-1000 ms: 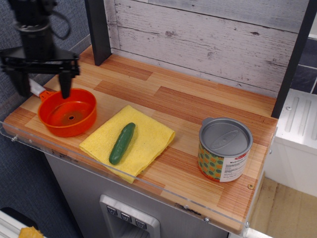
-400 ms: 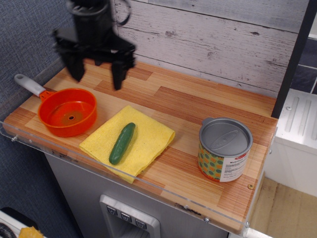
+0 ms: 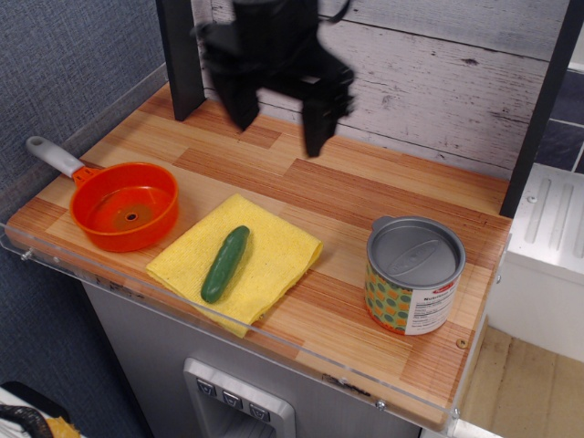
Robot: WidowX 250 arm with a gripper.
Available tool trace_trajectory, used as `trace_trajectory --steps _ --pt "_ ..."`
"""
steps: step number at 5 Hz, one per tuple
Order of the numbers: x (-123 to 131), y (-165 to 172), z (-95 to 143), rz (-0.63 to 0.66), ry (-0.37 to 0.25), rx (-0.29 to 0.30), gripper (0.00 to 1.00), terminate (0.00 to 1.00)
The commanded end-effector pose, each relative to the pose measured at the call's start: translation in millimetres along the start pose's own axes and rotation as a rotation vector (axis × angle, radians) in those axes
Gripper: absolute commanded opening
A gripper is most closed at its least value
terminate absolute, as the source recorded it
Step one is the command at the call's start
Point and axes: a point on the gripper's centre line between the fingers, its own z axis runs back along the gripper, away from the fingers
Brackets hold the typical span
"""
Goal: Move the red pot to the front left corner of the table
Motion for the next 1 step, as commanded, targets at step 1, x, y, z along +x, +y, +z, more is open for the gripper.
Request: trace_trajectory --steps 1 --pt "-3.1 -15.1 32.4 -0.063 -0.088 -0.006 1.0 1.0"
